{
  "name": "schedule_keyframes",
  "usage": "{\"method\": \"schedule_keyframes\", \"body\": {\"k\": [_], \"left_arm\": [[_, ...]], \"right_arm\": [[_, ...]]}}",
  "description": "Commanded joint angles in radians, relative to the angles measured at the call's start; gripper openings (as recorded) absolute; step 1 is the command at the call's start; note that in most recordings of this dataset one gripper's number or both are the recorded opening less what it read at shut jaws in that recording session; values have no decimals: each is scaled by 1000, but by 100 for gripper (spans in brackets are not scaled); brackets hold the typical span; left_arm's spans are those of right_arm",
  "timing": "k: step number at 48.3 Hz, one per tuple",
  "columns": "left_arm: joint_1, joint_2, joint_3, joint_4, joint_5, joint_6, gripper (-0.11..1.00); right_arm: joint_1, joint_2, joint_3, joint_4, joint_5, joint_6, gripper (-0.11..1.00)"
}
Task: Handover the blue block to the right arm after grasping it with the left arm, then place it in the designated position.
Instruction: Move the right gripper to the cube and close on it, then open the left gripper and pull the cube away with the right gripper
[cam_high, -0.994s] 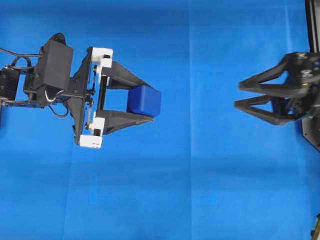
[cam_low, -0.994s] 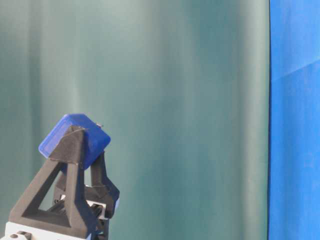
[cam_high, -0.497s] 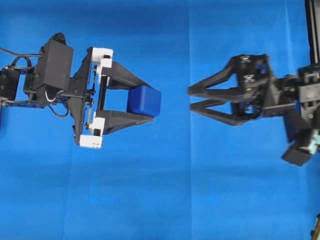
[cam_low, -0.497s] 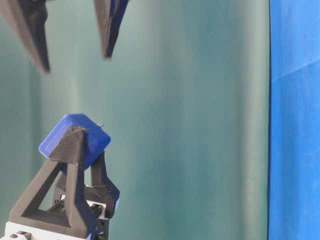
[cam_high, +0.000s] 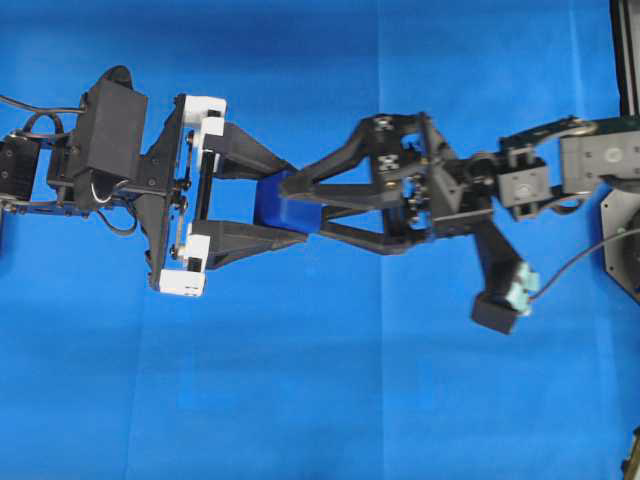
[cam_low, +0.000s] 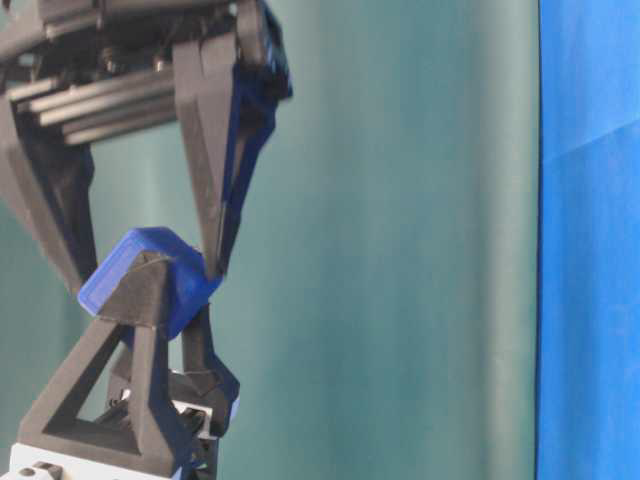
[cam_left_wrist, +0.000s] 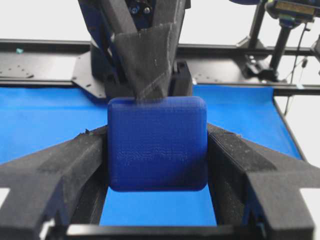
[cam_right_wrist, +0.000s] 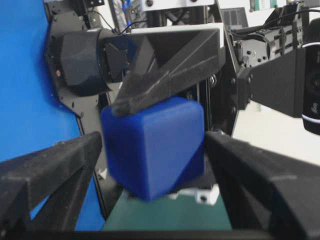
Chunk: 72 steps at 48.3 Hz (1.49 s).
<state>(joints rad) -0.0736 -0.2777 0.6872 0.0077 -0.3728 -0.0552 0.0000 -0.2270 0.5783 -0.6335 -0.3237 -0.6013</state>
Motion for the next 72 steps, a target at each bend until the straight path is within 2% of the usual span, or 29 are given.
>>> {"method": "schedule_keyframes", "body": {"k": [1, 25, 29, 34, 36, 72], "left_arm": [[0, -18, -14, 2, -9, -2, 49], [0, -20, -14, 2, -9, -2, 49], [-3, -20, -12, 2, -9, -2, 49], [-5, -20, -14, 2, -11, -2, 49], [-5, -20, -15, 2, -11, -2, 49], [-3, -14, -21, -3, -11, -5, 49]], "right_arm": [[2, 11, -51, 0, -3, 3, 95], [0, 23, -69, 0, 31, 3, 92], [2, 18, -69, 2, 69, 3, 81], [0, 9, -72, 2, 97, 6, 52], [0, 6, -75, 3, 97, 6, 45], [0, -3, -75, 8, 98, 9, 46]]}}
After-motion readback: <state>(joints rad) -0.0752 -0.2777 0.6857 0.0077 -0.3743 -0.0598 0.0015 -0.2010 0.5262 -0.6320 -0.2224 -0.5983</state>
